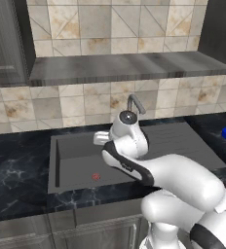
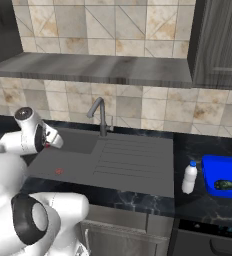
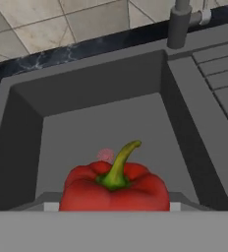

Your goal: Pick up all produce items and place them in the sink. Turn on the sink faucet to wash them. Then turn the sink off and put them in the tray.

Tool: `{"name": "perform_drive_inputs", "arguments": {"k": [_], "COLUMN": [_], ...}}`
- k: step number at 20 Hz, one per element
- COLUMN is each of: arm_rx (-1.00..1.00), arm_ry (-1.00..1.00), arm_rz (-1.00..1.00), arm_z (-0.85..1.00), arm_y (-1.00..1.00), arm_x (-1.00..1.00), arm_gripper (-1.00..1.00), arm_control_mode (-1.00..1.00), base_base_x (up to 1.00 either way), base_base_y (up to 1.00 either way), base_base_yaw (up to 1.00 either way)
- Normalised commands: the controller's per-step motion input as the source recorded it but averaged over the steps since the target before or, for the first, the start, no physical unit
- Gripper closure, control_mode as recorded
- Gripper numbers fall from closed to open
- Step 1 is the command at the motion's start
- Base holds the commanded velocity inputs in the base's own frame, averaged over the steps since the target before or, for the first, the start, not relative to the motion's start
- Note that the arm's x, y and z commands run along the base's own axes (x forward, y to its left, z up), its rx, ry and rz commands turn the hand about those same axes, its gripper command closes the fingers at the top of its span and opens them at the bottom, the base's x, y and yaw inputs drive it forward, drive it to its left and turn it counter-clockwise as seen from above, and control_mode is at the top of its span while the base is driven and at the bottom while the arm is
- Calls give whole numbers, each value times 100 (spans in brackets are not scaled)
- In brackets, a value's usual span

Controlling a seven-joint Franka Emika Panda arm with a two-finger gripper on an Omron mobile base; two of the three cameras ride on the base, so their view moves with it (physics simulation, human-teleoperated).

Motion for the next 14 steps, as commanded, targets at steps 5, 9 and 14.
{"name": "perform_drive_inputs", "arguments": {"k": [5,9,14], "arm_rx": [4,2,2], "arm_ry": [0,0,0], "arm_rz": [-8,-9,-11], "arm_z": [41,42,42], "arm_y": [-55,-55,-57], "arm_x": [-52,-51,-49], "arm_gripper": [100,100,100], "arm_control_mode": [-100,-100,-100], "base_base_x": [0,0,0], "base_base_y": [0,0,0], "base_base_yaw": [0,0,0]}}
